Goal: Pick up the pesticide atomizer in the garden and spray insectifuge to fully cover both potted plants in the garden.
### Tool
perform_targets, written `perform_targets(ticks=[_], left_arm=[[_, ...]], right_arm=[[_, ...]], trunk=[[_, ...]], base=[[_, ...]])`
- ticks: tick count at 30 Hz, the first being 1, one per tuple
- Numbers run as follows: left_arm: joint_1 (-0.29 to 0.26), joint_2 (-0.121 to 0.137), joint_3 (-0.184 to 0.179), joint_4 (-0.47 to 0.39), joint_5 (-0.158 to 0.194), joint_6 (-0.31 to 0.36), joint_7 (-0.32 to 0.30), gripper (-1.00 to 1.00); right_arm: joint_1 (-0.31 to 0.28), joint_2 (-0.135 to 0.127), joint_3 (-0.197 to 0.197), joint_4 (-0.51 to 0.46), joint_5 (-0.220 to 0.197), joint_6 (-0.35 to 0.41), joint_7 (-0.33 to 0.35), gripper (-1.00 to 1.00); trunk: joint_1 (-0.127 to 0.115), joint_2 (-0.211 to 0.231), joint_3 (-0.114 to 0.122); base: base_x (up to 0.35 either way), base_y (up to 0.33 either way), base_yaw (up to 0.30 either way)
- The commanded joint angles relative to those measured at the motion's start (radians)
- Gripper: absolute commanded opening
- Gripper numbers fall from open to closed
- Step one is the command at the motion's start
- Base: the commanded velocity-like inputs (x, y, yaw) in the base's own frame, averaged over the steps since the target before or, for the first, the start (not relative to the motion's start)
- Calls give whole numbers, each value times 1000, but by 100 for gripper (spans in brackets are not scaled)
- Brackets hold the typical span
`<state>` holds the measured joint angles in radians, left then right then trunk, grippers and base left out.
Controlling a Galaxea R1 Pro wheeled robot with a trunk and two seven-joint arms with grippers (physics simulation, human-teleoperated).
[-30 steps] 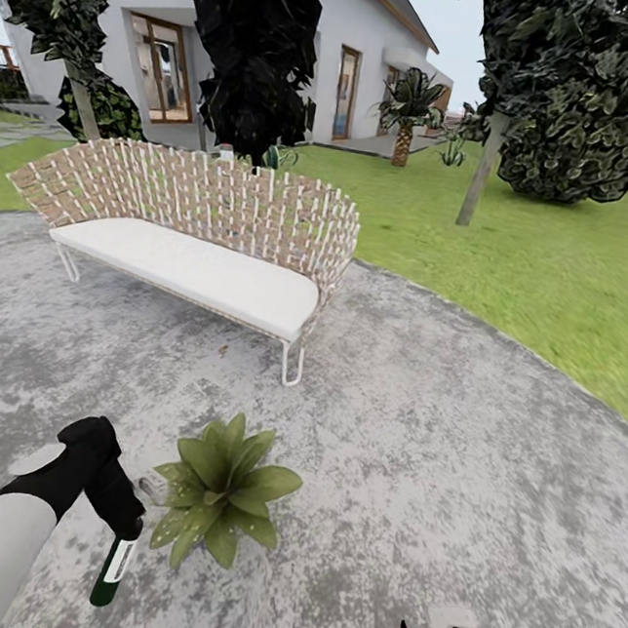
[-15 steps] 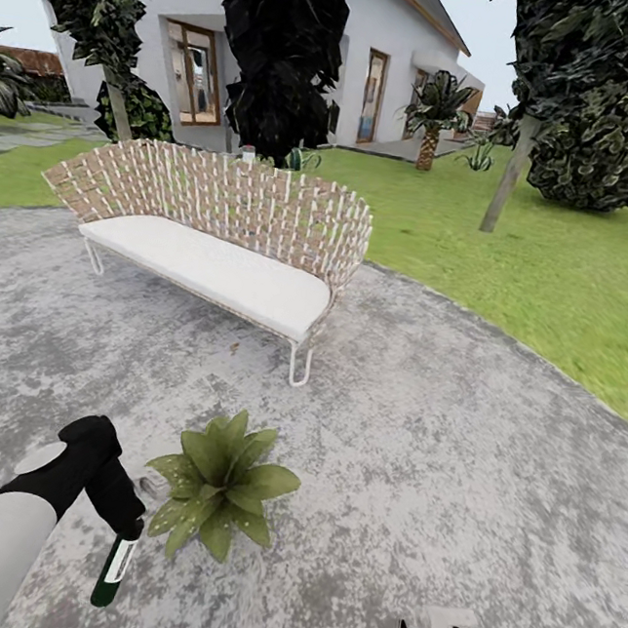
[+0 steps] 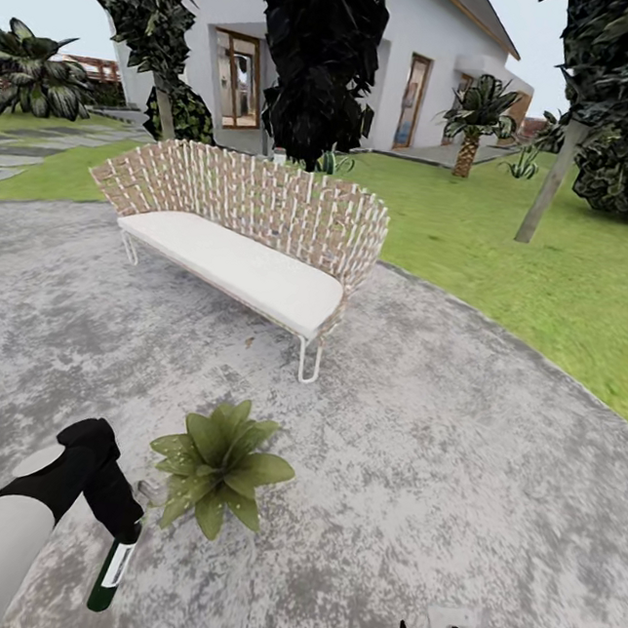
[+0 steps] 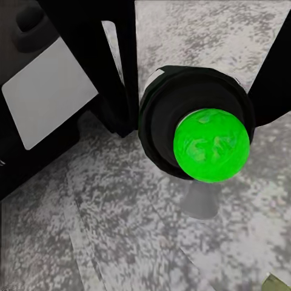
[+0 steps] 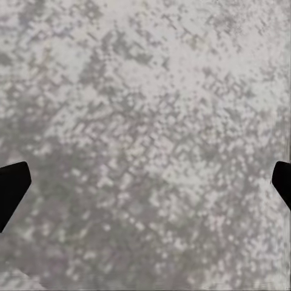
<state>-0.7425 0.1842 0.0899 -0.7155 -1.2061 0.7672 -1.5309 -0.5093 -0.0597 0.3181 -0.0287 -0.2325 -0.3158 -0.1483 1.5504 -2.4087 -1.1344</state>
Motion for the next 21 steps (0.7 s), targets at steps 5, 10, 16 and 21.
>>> perform_targets(ticks=[5, 10, 16, 21], left_arm=[[1, 0, 8, 0, -10, 9, -3, -100], [2, 0, 10, 1, -10, 9, 0, -100], [2, 1, 10, 1, -10, 8, 2, -100], [2, 3, 10, 1, -10, 7, 4, -100]], right_arm=[[0, 0, 9, 0, -8, -2, -2, 100], [0, 0, 9, 0, -8, -2, -2, 100], [0, -2, 9, 0, -8, -2, -1, 100], [0, -7, 9, 1, -7, -2, -1, 100]], trunk=[[0, 0, -1], [0, 0, -1], [0, 0, -1], [0, 0, -1]], base=[[-4, -271, 276], [78, -271, 276], [152, -262, 146], [4, -267, 6]])
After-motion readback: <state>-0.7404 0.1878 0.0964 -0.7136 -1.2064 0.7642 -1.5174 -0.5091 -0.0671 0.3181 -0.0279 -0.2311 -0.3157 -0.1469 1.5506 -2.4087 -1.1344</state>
